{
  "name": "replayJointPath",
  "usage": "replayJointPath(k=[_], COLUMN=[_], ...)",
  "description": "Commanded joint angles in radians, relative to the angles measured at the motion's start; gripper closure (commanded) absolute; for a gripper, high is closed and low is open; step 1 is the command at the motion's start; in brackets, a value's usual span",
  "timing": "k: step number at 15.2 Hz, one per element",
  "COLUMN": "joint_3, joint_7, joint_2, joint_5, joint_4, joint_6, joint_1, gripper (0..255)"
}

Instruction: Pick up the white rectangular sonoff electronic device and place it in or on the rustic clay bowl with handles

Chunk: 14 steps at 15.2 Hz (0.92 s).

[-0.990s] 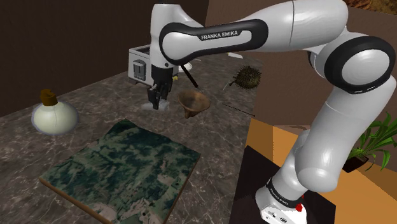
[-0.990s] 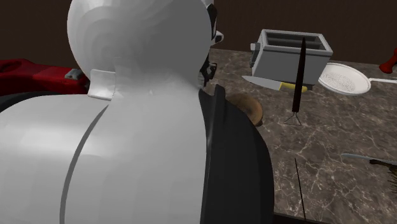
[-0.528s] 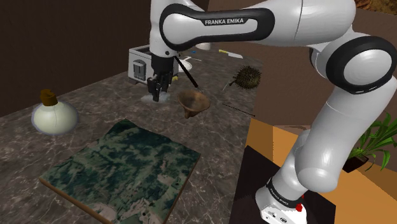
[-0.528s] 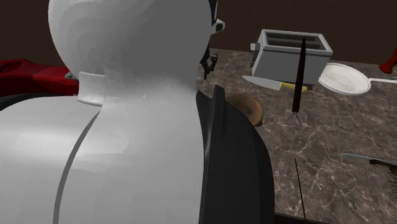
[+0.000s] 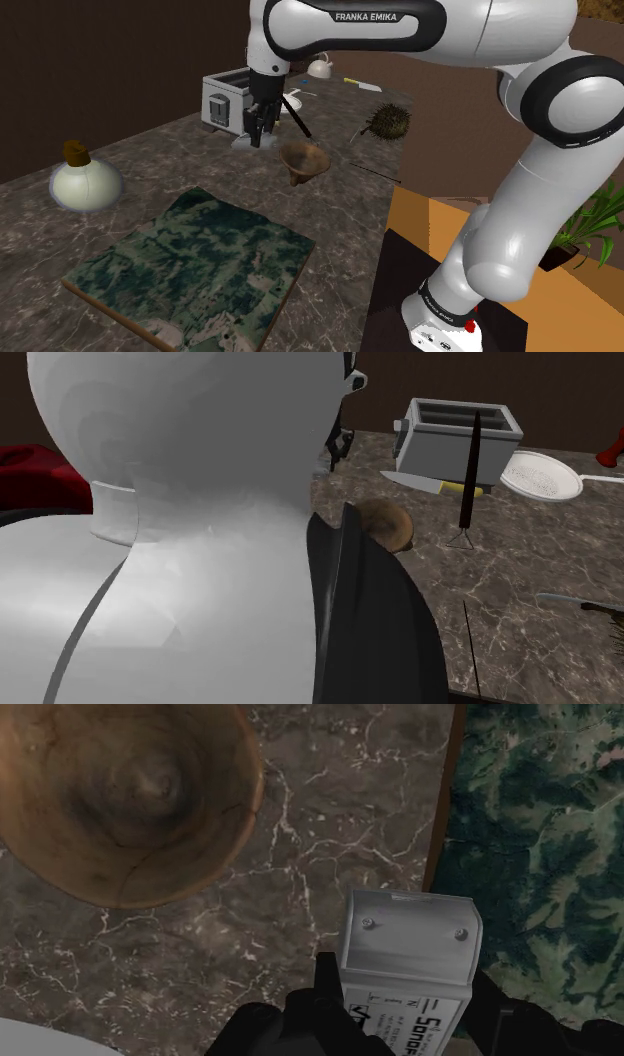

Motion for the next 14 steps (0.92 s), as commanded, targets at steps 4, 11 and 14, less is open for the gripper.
replayJointPath(k=[4,11,14], joint_3=[-0.055,-0.147,-0.183], joint_7=[-0.115,-0.279,-0.34], joint_2=[-0.099,-0.191,-0.214], joint_5=[0.017,0.018,0.013], joint_4=[-0.106,-0.198,-0.231], joint_6=[0.008,0.006,0.016], joint_1=[-0.055,-0.128,-0.154], gripper=[255,255,255])
